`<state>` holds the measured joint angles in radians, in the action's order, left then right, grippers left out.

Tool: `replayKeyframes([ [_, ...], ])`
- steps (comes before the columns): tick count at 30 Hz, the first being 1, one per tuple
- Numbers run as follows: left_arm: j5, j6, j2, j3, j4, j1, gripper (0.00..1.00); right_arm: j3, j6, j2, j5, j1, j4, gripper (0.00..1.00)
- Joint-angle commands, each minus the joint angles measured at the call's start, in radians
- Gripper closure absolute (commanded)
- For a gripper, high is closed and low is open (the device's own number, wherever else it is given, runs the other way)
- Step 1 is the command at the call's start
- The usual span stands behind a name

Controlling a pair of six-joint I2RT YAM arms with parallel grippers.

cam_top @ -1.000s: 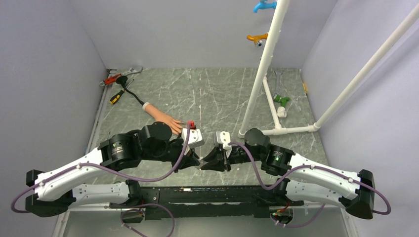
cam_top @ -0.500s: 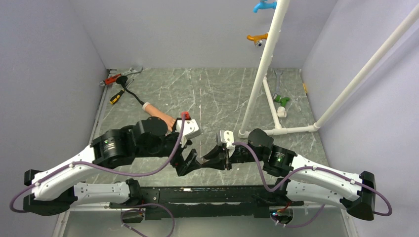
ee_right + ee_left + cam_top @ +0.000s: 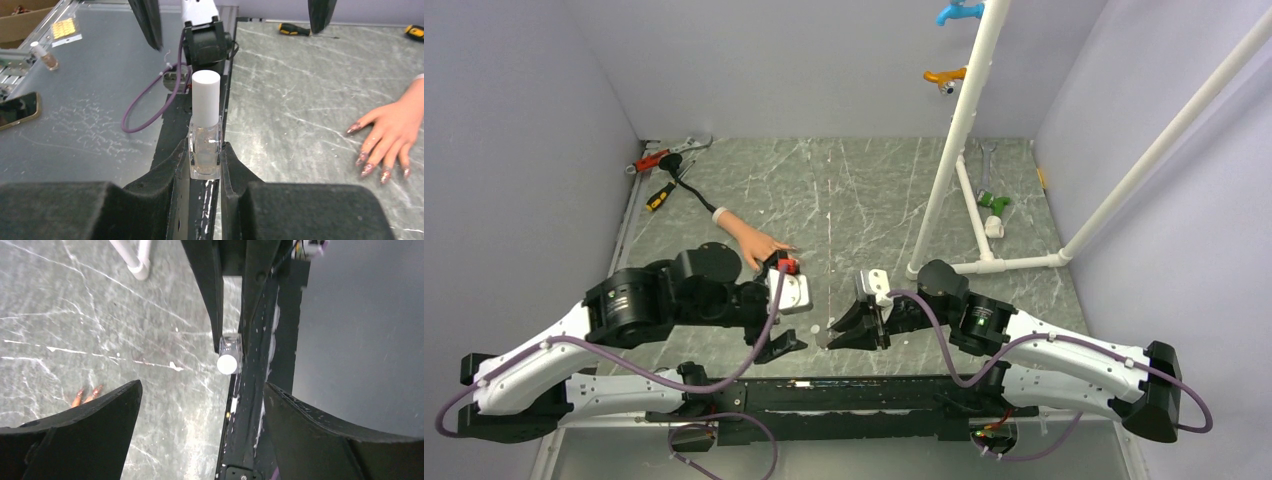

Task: Paint the nails
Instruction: Unscrew the nail polish bottle.

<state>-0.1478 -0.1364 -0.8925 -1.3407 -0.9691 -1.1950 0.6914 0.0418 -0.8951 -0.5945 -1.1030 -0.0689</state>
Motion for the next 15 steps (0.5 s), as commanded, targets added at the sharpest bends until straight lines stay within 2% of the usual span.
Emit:
replayKeyframes([
  [1, -0.064, -0.137, 0.005, 0.035, 0.05, -0.005, 0.06, 0.048, 0.012, -0.01, -0.073, -0.003, -0.005, 1.0],
  [8, -0.073, -0.23, -0.02, 0.018, 0.027, -0.005, 0.09, 0.048, 0.013, -0.015, -0.086, -0.002, -0.007, 1.0],
  [11, -0.053, -0.236, -0.035, 0.028, 0.033, -0.005, 0.15, 0.051, 0.009, -0.027, -0.089, -0.008, -0.016, 1.0],
  [15, -0.105, -0.257, -0.026, 0.067, 0.067, -0.005, 0.16, 0.053, 0.009, -0.035, -0.081, -0.017, -0.022, 1.0],
])
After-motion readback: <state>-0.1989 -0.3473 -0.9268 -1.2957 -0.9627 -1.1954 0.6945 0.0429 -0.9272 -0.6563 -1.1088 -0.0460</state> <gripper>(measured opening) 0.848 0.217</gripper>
